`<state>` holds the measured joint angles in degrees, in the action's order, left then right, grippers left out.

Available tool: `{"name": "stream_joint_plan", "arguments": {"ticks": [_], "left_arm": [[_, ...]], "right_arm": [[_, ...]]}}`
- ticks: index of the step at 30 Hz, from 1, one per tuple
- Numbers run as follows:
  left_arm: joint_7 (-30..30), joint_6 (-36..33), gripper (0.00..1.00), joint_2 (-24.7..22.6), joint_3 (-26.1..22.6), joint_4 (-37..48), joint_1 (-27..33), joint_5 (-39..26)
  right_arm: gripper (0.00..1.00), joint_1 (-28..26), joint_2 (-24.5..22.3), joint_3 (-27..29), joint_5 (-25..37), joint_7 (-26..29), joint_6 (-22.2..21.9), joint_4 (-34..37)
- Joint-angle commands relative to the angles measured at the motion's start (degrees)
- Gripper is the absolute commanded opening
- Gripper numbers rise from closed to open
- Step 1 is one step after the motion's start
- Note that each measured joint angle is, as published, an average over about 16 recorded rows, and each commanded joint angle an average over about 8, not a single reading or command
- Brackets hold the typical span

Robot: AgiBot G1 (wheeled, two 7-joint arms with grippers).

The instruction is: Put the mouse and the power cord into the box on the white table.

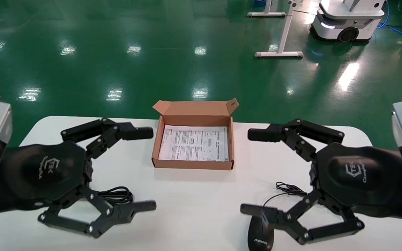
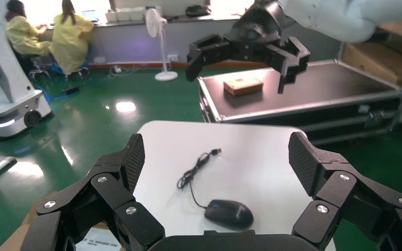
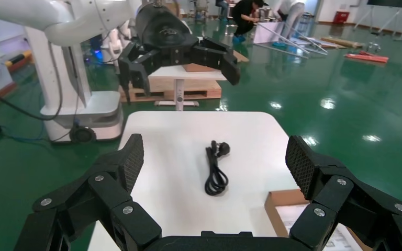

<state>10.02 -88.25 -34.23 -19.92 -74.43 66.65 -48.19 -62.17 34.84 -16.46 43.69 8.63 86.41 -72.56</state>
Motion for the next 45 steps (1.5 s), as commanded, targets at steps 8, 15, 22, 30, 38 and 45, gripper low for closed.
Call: {"name": "stream_joint_plan", "arguments": {"ticks": [8, 15, 22, 30, 38, 45], "left_arm": [[-4.6, -2.8, 1.0, 1.2, -11.9, 0.5, 12.2, -16.9], [-12.3, -2.7, 1.0, -1.1, -23.2, 7.7, 20.2, -30.3], [-20.3, -1.9, 1.0, -5.4, -30.5, 22.9, 25.4, -37.7], [-30.1, -0.5, 1.0, -10.9, -33.5, 40.4, 29.4, -42.0], [-37.9, 0.9, 1.0, -15.3, -34.5, 53.1, 31.7, -43.5], [-41.4, 2.8, 0.32, -17.7, -34.3, 61.1, 32.3, -43.4]], "right_arm": [[1.0, -4.1, -0.5, -3.5, 10.9, -11.1, 3.6, 4.9], [1.0, -11.3, 0.8, -11.1, 25.6, -25.8, 3.4, 16.8], [1.0, -17.2, 5.3, -16.2, 37.3, -37.2, 1.0, 30.6], [1.0, -22.0, 11.4, -19.0, 43.5, -45.4, -2.5, 44.0], [0.98, -25.4, 15.0, -19.9, 45.6, -49.7, -5.1, 54.7], [0.15, -26.9, 17.0, -20.1, 45.9, -51.2, -5.6, 61.0]]}}
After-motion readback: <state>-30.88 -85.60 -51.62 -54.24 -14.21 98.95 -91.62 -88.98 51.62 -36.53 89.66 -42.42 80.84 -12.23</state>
